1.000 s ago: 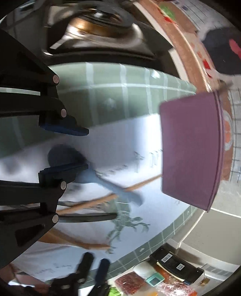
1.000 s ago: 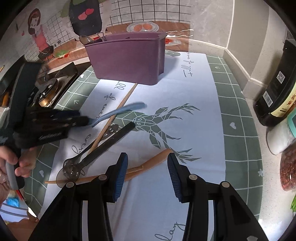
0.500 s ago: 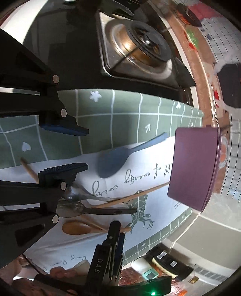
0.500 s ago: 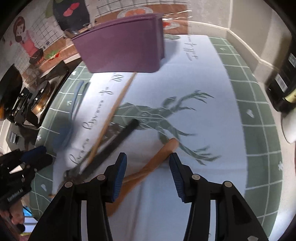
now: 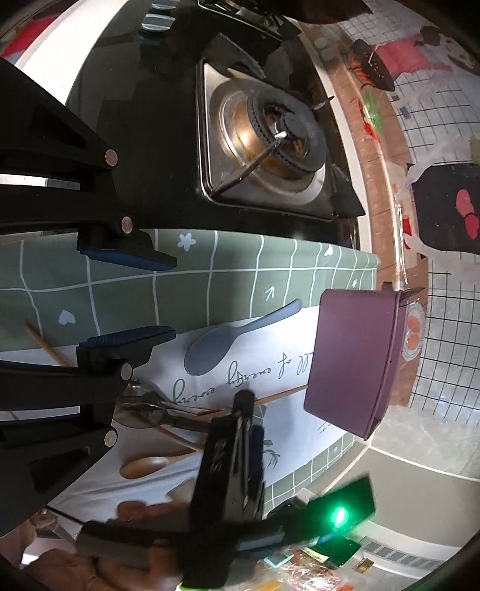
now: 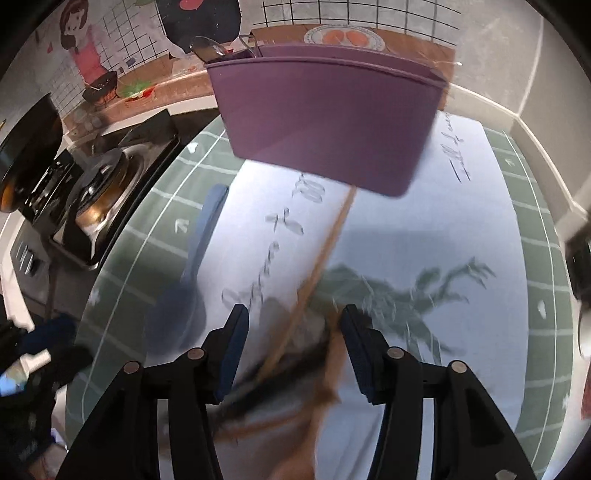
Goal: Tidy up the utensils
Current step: 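Grasp the wooden chopstick with the right tool while the left tool grasps the blue spoon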
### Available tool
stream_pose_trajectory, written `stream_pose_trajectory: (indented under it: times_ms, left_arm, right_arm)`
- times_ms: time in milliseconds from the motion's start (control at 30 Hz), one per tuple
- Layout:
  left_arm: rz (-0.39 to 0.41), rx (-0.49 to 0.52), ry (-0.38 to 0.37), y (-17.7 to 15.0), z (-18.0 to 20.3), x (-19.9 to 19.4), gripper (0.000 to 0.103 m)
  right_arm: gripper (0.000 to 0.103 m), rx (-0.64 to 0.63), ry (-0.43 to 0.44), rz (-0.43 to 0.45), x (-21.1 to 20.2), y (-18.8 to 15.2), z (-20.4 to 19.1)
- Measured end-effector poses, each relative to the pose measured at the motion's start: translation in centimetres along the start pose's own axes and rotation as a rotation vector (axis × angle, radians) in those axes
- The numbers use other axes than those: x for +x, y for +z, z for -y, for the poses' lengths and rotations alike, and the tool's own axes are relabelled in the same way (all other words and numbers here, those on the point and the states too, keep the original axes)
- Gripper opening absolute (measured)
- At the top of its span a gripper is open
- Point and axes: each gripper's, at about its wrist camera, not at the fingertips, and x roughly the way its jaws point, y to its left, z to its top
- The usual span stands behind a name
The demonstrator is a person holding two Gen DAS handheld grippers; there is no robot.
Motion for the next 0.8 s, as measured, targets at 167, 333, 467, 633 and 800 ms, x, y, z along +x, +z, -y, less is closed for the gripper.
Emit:
stream_pose_trajectory:
  times_ms: [167, 333, 467, 633, 800]
  left_arm:
    - [0.001, -0.004, 0.001, -0.1, 0.1, -0.2, 0.034]
    - [-0.021, 0.004, -0.007, 0.2, 0.2, 0.5, 0.039]
    - [-0.036, 0.015, -0.030, 0.7, 0.7, 1.4, 0.044]
    - [0.002, 0.007, -0.112, 1.3, 1.3, 2.3, 0.057]
    - [0.037, 0.017, -0.096, 2.0, 2.6, 3.8, 0.066]
  right_arm:
    - [0.047, -0.032, 0.007, -0.037, 1.8, 0.7, -0.3]
    - [0.011, -0.096, -0.018, -0.048, 1.2, -0.3, -0.4]
    - [0.007, -0.052, 0.015, -0.064, 0.0, -1.8, 1.7]
    - [0.006, 0.024, 0.030, -0.070, -1.2, -3.5, 4.2]
    - [0.005, 0.067, 0.056, -0.037, -2.6, -4.0, 4.8]
